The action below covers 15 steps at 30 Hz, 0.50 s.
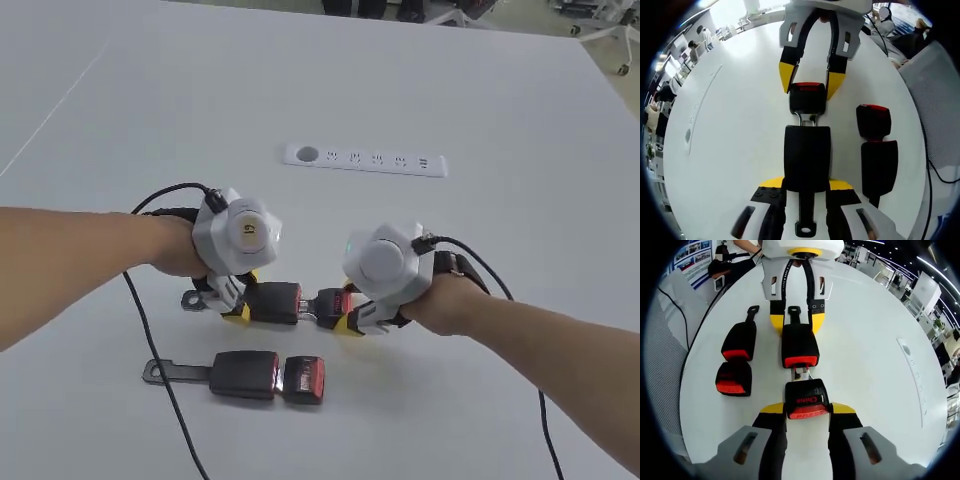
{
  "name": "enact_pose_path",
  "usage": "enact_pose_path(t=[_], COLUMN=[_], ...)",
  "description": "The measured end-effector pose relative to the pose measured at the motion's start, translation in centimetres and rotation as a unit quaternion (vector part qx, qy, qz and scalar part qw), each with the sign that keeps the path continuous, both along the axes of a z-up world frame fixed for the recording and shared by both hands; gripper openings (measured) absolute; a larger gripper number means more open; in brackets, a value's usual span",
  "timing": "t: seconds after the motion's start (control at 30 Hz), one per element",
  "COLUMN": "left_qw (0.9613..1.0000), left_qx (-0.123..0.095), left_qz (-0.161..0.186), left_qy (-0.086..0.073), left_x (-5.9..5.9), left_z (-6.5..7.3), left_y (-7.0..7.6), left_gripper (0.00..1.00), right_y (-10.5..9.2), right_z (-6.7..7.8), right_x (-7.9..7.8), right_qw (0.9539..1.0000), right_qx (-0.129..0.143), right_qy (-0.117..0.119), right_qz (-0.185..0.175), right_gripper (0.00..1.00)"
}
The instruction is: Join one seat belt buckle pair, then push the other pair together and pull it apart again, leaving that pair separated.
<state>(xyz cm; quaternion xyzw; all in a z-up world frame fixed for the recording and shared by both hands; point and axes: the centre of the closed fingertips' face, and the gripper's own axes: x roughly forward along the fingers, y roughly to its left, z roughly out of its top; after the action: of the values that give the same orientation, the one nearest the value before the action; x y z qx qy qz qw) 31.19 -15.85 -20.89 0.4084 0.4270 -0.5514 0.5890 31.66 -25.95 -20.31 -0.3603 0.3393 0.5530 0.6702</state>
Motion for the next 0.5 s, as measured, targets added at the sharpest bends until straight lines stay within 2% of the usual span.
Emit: enact_pose_path(t=[0.23, 0.5], left_qw=[0.9997, 0.9998], left_qx=[0.023, 0.022], left_qz=[-0.005, 0.005], left_qy=[0.0, 0.0], left_x=[0.01, -0.02], left_z=[-0.07, -0.04], left_y=[-0.16, 0.27], left_gripper=[0.3, 0.3], right_y=[-0.17, -0.74], right_z=[0.16, 0.11], right_x=[-0.1, -0.12], right_qw=[0.9999, 0.9999], right_qx=[-0.001, -0.003], right_qy=[-0.003, -0.003], right_qz=[0.01, 0.013], right_gripper=[0.29, 0.29])
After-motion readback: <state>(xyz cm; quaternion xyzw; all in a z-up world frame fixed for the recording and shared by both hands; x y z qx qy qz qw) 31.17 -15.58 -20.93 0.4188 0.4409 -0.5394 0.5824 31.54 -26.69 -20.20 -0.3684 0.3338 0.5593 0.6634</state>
